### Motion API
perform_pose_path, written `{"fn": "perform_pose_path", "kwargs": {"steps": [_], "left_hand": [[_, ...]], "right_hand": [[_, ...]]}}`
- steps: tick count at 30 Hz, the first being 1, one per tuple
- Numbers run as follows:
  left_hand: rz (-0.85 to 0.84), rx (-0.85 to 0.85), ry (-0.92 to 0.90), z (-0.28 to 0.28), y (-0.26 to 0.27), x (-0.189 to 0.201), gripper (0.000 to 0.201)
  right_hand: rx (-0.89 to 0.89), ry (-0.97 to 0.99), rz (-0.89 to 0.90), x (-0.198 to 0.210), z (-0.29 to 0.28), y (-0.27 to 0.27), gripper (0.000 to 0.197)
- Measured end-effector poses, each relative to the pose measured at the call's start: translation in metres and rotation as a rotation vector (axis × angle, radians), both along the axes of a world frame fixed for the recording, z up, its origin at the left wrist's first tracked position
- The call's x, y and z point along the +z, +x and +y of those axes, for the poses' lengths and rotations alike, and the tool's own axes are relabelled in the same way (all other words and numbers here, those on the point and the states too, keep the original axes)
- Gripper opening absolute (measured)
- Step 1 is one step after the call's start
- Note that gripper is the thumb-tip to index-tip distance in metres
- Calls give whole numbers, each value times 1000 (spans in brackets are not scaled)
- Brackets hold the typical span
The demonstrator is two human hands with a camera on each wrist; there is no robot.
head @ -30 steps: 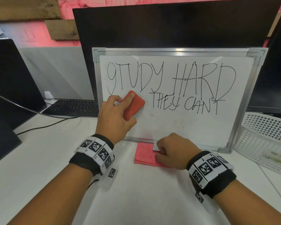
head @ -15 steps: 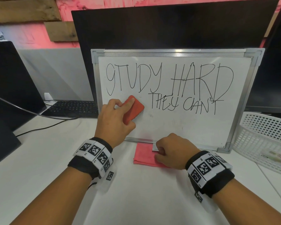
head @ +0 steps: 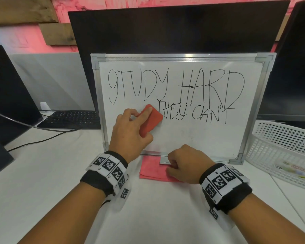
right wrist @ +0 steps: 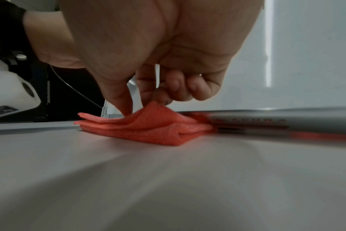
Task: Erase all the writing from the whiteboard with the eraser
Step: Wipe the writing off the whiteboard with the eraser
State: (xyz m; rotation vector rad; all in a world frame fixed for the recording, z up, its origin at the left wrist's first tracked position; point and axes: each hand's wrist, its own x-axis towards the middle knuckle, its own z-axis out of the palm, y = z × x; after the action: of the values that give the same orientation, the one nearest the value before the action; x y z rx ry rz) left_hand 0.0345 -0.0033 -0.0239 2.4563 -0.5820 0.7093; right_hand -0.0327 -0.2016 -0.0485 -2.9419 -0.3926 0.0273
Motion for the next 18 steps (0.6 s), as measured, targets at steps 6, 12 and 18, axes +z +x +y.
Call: {"fn": "perform_pose_path", "kwargs": {"steps": [6,12,18], "left_hand": [[-26,-41,93,-5,2,2,72],[-52,-5,21,-2,11,15,73],[-40,-17,105,-2,11,14,71]], "right_hand": [[-10,-17,5,0,-3,0,35],[-11,-16,24,2,-3,-1,35],[-10,-16,24,2,-3,0,37]]}}
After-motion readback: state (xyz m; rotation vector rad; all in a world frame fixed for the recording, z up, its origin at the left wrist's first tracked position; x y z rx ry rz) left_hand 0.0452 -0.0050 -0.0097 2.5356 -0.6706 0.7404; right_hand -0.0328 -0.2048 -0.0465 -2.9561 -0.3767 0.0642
